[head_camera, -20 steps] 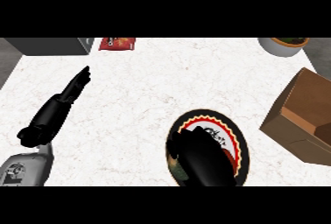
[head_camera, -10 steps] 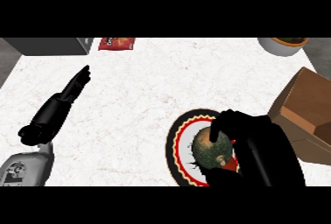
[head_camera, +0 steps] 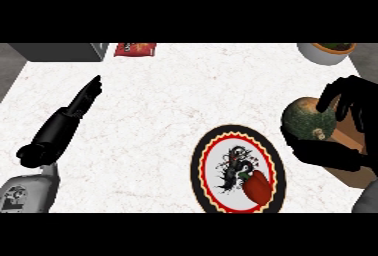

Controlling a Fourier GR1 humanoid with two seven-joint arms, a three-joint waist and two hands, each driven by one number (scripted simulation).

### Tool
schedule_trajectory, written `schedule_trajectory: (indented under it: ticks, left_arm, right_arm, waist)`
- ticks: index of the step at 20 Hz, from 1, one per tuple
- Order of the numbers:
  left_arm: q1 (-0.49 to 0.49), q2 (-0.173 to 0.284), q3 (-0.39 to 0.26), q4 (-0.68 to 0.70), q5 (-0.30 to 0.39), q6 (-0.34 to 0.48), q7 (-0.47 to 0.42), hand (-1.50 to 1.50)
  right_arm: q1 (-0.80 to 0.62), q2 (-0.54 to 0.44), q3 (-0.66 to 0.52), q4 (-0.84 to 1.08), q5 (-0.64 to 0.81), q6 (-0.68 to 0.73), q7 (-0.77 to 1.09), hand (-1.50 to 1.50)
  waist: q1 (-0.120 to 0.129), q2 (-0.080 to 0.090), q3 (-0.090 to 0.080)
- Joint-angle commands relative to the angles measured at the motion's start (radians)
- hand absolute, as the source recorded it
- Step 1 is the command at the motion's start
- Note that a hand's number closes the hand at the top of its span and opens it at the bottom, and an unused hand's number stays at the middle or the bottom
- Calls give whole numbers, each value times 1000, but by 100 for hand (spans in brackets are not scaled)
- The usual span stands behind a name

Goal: Pick the squash from the plate and place it in the cardboard box

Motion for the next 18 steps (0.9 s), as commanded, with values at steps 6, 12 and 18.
schedule_trajectory:
  ticks: [6,12,18]
  left_arm:
    - [-21,-35,-29,6,-41,31,26,0]
    - [-34,-30,-15,-1,-22,14,36,0]
    - [-28,-55,-33,-39,-34,29,65,0]
  right_arm:
    - [-83,-253,-207,350,-88,126,-127,150]
    - [-64,-394,-272,542,-168,263,-244,150]
    - [-41,-474,-238,756,-126,270,-340,150]
  waist:
    - [9,4,0]
    - [5,2,0]
    - [10,2,0]
